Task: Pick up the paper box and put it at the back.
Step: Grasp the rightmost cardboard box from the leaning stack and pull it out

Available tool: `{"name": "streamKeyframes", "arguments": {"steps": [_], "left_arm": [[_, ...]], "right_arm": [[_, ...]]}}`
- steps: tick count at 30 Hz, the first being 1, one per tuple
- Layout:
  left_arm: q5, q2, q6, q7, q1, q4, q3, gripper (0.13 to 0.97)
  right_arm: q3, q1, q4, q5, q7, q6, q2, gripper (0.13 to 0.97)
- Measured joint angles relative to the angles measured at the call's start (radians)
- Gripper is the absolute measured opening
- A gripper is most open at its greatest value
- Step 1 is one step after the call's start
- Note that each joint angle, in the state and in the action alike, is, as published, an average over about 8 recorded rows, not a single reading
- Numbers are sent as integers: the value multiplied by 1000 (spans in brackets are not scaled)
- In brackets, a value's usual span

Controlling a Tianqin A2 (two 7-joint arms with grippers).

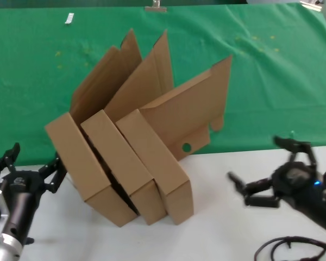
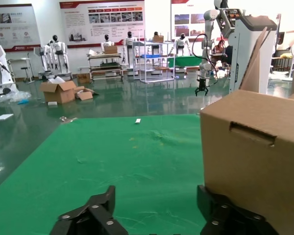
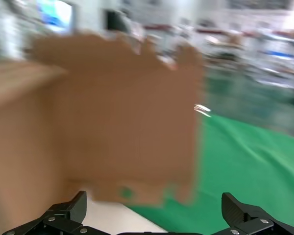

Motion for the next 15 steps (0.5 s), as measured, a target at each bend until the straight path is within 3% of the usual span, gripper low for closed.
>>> {"name": "streamKeyframes", "arguments": {"steps": [8,15], "left_arm": [[0,0,0,0,0,0,0,657],[0,0,0,0,0,0,0,783]], "right_arm": [[-258,195,-84,359,-264,-363,83,966],[-534,422,-312,584,-385,-674,96,966]]}}
